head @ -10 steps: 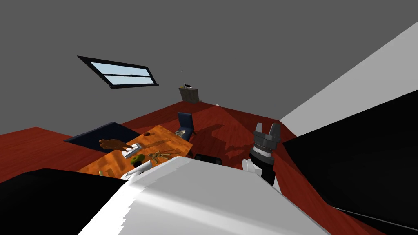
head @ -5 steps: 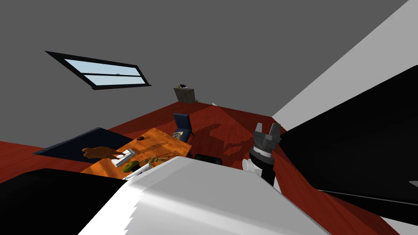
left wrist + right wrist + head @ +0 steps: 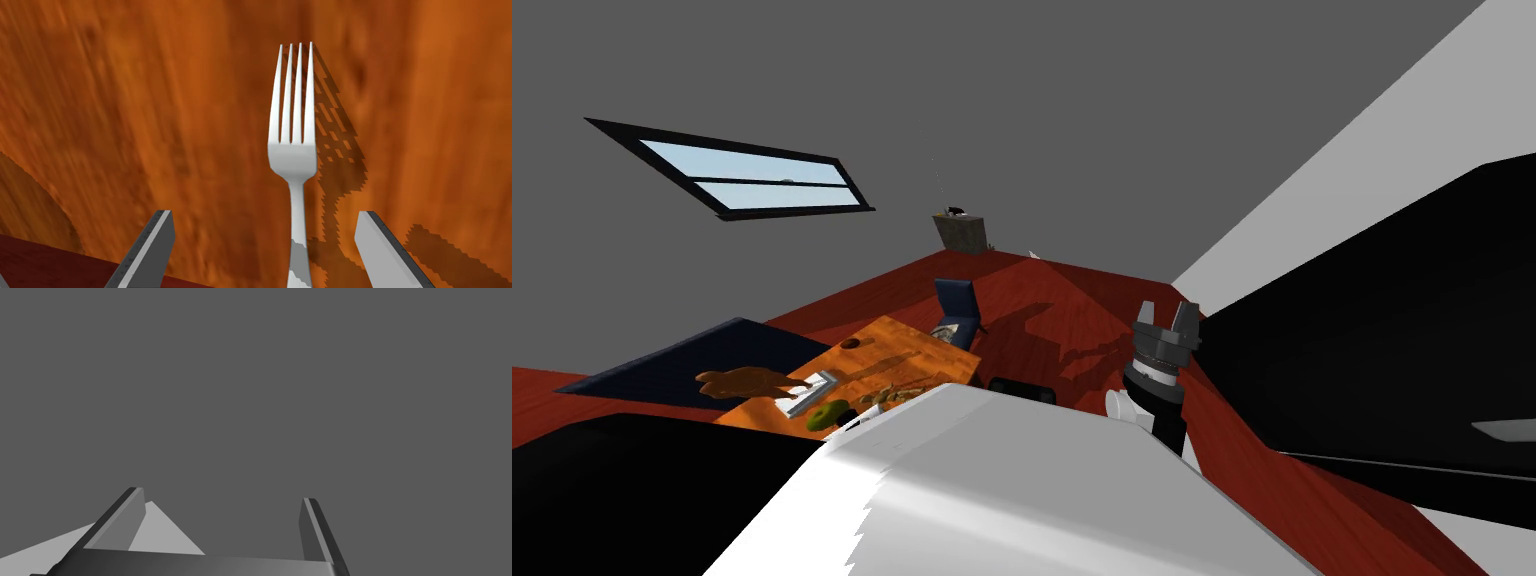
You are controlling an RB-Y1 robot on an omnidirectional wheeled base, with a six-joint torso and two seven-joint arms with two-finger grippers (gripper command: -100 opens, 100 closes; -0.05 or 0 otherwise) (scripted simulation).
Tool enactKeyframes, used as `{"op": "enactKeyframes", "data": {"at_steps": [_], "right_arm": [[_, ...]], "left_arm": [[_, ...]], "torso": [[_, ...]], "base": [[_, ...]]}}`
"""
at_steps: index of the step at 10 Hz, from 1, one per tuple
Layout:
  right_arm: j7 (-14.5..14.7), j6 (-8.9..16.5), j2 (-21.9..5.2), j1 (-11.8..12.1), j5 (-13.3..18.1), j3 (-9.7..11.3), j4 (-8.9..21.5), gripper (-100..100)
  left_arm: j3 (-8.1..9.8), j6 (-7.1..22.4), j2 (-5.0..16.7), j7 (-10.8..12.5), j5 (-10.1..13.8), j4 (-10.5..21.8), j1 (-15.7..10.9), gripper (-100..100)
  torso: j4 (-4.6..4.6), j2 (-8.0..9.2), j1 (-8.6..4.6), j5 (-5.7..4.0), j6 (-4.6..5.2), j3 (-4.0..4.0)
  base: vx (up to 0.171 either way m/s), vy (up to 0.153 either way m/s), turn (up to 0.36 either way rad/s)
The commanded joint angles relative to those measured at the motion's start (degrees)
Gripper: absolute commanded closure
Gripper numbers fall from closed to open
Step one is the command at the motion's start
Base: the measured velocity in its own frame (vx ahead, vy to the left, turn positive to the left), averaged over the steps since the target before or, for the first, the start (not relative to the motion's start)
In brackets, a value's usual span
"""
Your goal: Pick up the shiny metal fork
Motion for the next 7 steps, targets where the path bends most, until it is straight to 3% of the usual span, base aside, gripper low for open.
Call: {"op": "enactKeyframes", "data": {"at_steps": [1,2,3,6,7], "right_arm": [[0.00,0.00,0.00,0.00,0.00,0.00,0.00,0],[0.00,0.00,0.00,-0.01,0.00,0.00,0.00,0],[0.00,0.00,0.00,-0.01,0.00,0.00,0.00,0],[0.00,0.00,0.00,0.00,0.00,0.00,0.00,0],[0.00,0.00,0.00,0.00,0.00,0.00,0.00,0]], "left_arm": [[0.82,1.55,0.08,1.21,0.19,1.71,-0.08,-100],[1.49,2.65,0.07,2.20,0.36,3.31,-0.10,-100],[1.49,2.65,0.07,2.20,0.36,2.60,-0.10,-100],[2.03,3.29,0.03,2.97,0.50,7.51,-0.12,-100],[2.03,3.53,0.03,2.97,0.50,5.97,-0.12,-100]], "torso": [[0.00,0.00,0.00,0.00,0.00,0.00],[0.00,0.01,0.04,0.00,0.02,0.01],[0.01,0.04,0.10,0.02,0.05,0.03],[0.00,-0.01,0.11,0.03,-0.01,0.00],[0.00,0.00,0.02,0.02,-0.02,0.00]], "base": [[-0.004,0.014,-0.134],[-0.014,0.038,-0.322],[-0.010,0.046,-0.115],[-0.003,0.027,-0.053],[-0.001,-0.005,0.016]]}}
